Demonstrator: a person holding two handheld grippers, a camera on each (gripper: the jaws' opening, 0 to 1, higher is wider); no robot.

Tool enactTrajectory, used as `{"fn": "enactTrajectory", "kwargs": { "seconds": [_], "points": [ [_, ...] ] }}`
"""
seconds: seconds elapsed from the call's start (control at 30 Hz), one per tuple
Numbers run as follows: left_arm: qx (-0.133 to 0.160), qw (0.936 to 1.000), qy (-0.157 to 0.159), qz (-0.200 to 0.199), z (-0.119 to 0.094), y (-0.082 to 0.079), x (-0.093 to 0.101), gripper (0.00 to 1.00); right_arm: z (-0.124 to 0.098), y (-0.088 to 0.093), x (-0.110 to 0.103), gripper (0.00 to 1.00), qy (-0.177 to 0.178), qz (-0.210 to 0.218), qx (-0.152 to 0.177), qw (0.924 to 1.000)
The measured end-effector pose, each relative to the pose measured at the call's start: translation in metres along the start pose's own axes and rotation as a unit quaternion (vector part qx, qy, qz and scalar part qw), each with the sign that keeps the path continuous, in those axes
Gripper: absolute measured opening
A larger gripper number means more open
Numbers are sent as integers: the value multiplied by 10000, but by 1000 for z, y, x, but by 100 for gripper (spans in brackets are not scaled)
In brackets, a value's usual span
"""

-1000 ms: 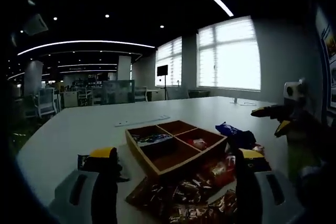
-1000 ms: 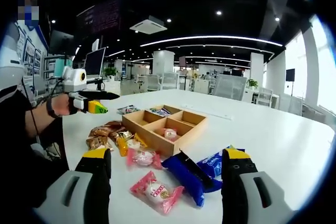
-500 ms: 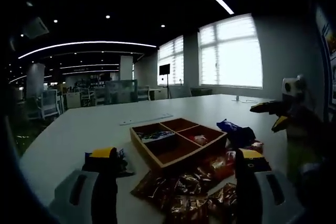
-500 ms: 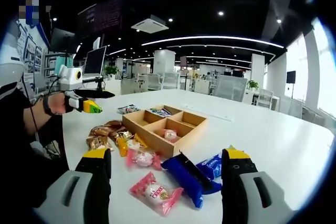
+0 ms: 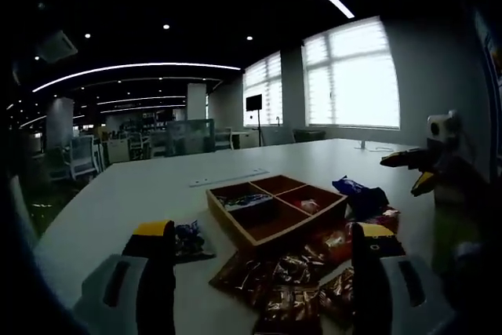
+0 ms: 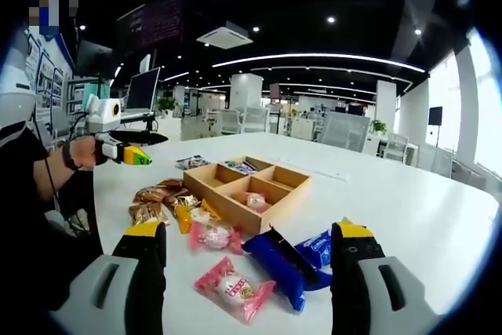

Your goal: Pick up the scattered marshmallows, QQ candies, Oreo cookies, and mixed nuts on the table and sort them into separate containers

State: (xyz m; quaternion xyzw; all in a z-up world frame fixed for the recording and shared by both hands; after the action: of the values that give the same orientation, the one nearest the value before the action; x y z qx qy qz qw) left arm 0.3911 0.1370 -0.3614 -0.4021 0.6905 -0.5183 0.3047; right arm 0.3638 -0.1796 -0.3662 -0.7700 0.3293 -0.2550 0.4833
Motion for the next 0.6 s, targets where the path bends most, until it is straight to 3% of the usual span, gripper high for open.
{"fn": "enactTrajectory", "kwargs": {
  "seconds": [0.6],
  "points": [
    [-51, 9997, -230, -26, -5, 1, -14, 96, 2, 3, 0, 82, -9, 25, -30, 10000]
  ]
}}
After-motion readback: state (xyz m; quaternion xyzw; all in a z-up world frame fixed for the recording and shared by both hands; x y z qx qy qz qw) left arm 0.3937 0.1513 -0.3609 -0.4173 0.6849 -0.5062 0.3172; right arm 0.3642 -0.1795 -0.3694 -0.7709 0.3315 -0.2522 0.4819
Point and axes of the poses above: the point that each gripper's makers call its tool centre point, and the gripper's own axes: z roughly forward along the fingers, x roughly to its right, y roughly out of its underside, the point moved 5 cm from there along -z, roughly backward along the fingers, and after that the axes turned 9 degrees about -x, right-handed, at the moved point
